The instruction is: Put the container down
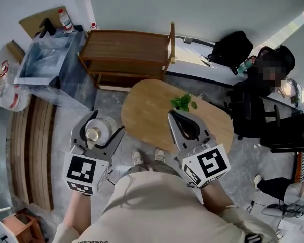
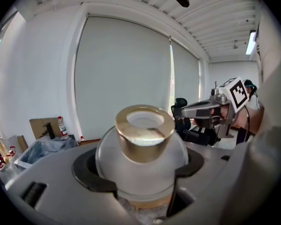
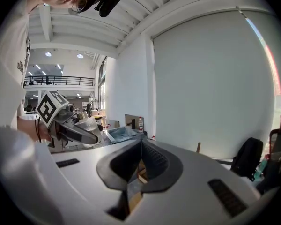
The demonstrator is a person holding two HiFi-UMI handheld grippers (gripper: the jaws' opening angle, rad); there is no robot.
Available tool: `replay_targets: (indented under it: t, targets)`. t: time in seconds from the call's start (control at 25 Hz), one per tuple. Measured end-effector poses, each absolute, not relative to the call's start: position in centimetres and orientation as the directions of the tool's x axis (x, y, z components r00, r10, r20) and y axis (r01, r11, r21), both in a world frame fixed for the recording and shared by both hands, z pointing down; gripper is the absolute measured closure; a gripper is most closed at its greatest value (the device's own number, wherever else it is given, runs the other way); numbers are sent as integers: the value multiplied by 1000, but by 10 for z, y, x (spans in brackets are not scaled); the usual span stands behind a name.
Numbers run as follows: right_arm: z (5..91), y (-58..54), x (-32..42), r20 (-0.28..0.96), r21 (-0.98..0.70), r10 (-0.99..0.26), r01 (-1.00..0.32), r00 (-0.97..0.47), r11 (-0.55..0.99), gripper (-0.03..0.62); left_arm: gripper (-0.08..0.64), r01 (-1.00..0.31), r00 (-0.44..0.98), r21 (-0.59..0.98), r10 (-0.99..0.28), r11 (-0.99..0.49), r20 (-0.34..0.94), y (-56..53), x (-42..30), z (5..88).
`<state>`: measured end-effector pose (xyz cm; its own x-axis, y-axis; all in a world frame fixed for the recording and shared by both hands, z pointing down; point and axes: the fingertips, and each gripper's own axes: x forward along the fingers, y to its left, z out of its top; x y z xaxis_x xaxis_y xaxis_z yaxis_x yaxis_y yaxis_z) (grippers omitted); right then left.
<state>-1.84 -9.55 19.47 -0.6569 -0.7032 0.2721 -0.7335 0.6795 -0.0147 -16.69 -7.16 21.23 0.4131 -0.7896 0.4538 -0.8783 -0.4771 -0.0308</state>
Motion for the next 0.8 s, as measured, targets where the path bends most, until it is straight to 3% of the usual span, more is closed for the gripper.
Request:
replay_targets:
  t: [0.8]
  targets:
    - [241,-170,-13,283,-6,-669,-699,-687,715,595,221,-888,370,-97,-823,-450,430,-160,-142,267]
